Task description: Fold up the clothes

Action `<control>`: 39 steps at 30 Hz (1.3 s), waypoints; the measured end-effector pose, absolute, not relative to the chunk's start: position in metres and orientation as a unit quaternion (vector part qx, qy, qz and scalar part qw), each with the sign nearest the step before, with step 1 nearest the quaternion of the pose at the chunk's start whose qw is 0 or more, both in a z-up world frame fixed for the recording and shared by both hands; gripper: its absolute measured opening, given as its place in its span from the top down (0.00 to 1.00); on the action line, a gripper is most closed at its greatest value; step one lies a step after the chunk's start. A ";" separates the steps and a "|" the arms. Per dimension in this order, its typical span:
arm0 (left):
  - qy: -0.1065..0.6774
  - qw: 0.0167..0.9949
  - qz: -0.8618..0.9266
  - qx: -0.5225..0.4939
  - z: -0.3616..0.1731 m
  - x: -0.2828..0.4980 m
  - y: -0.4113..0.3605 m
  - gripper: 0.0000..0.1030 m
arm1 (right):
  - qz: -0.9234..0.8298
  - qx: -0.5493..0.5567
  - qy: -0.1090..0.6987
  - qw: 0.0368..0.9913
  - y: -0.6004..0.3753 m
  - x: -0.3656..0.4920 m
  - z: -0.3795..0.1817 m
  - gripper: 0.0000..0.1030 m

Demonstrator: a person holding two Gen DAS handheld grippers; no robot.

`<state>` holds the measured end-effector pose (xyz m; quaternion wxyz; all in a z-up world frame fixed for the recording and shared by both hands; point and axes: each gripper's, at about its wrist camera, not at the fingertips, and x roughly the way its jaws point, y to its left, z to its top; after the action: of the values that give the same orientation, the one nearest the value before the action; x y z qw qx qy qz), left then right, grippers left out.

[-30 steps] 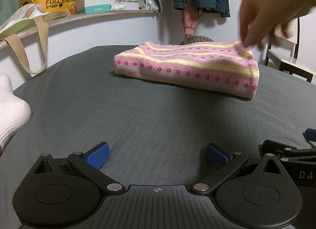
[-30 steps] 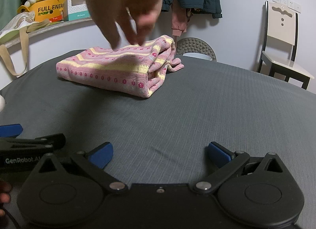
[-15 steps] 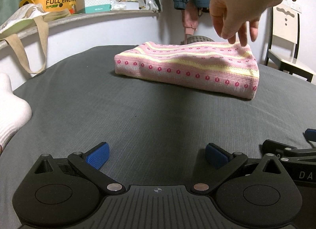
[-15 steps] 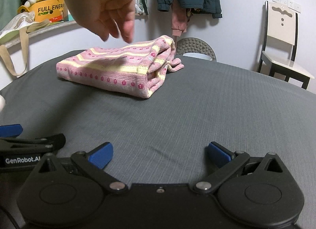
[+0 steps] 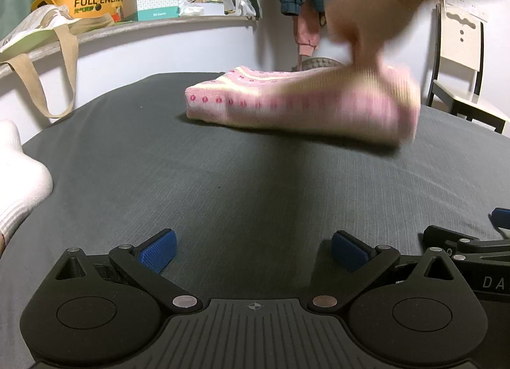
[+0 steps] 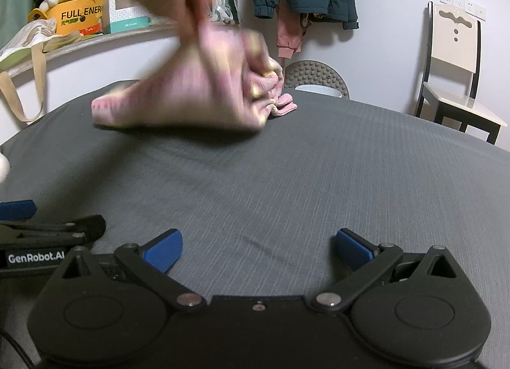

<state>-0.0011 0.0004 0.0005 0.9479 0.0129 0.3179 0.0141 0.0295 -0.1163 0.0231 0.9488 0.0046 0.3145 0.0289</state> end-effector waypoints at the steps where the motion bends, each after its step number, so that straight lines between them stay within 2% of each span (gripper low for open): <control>1: 0.318 0.948 0.014 0.013 0.000 -0.001 0.000 0.00 | 0.029 0.004 0.315 0.949 -0.116 0.029 0.023 0.00; 39: 0.320 0.947 0.015 0.015 0.001 0.000 0.002 0.00 | 0.028 0.004 0.317 0.948 -0.119 0.029 0.025 0.00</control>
<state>-0.0004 0.0016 0.0010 0.9473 0.0146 0.3195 0.0153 0.0290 -0.1189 0.0247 0.9479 0.0041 0.3172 0.0283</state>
